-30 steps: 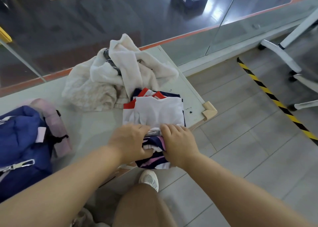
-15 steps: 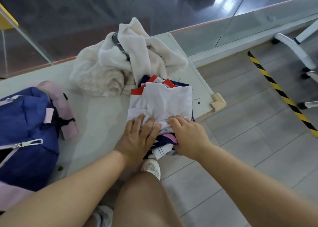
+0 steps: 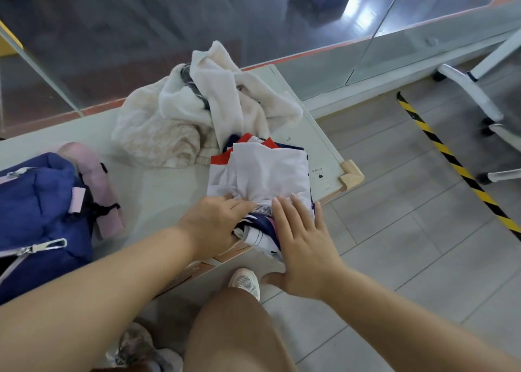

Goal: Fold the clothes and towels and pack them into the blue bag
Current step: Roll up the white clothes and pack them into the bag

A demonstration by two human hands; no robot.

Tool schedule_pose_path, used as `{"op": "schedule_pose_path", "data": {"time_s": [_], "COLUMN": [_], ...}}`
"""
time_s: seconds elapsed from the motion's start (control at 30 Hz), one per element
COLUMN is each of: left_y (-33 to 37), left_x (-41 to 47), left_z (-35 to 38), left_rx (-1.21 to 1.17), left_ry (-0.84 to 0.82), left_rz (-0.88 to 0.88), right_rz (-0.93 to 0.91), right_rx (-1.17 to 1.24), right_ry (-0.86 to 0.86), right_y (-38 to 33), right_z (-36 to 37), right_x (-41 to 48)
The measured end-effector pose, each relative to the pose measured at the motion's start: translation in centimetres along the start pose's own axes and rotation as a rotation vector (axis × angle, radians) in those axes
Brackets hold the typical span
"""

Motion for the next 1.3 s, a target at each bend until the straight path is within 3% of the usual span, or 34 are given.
{"op": "schedule_pose_path", "data": {"time_s": [0.1, 0.2, 0.27, 0.37, 0.5, 0.57, 0.63, 0.73, 0.87, 1.0, 1.17, 1.3], "left_y": [-0.8, -2.1, -2.6, -3.5, -5.4, -6.9, -8.3, -9.2, -8.6, -9.1, -8.0, -6.5], "left_x": [0.1, 0.0, -0.1, 0.1, 0.9, 1.3, 2.0, 2.9, 4.3, 4.0, 2.3, 3.0], "left_z": [-0.2, 0.1, 0.3, 0.5, 0.7, 0.4, 0.2, 0.5, 1.1, 2.3, 4.7, 3.6], "left_rx": [-0.090, -0.203, -0.266, -0.468, -0.638, -0.707, -0.665, -0.674, -0.787, -0.895, -0.983, -0.965], "left_ry": [-0.064, -0.238, -0.383, -0.470, -0.450, -0.362, -0.289, -0.316, -0.464, -0.547, -0.756, -0.672], "left_rz": [-0.074, -0.204, -0.266, -0.363, -0.520, -0.625, -0.648, -0.652, -0.570, -0.635, -0.667, -0.557], "right_rz": [0.040, 0.024, -0.024, -0.057, 0.028, 0.089, 0.123, 0.088, 0.110, 0.127, 0.057, 0.051], "right_rx": [0.017, 0.117, 0.146, 0.220, 0.400, 0.462, 0.427, 0.308, 0.402, 0.495, 0.380, 0.336], "right_ry": [0.131, 0.185, 0.086, -0.164, -0.366, -0.440, -0.485, -0.477, -0.578, -0.621, -0.585, -0.575], "right_y": [-0.6, -0.4, -0.3, 0.7, 2.2, 2.9, 3.4, 3.8, 4.3, 4.3, 3.5, 3.0], "right_z": [-0.2, -1.6, -2.9, -4.2, -4.0, -3.2, -2.8, -2.9, -2.0, -0.8, -1.1, -1.4], "right_x": [0.9, 2.5, 3.9, 6.1, 8.7, 9.9, 11.1, 12.9, 13.8, 14.2, 13.7, 13.0]}}
Point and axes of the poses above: each hand's wrist, its own x-axis towards the middle knuckle, its own z-axis out of the palm, y = z × x, the point moved 9 cm from there along x, towards the middle knuckle, and after that the axes turned 7 degrees about x, right-handed, at the moved point
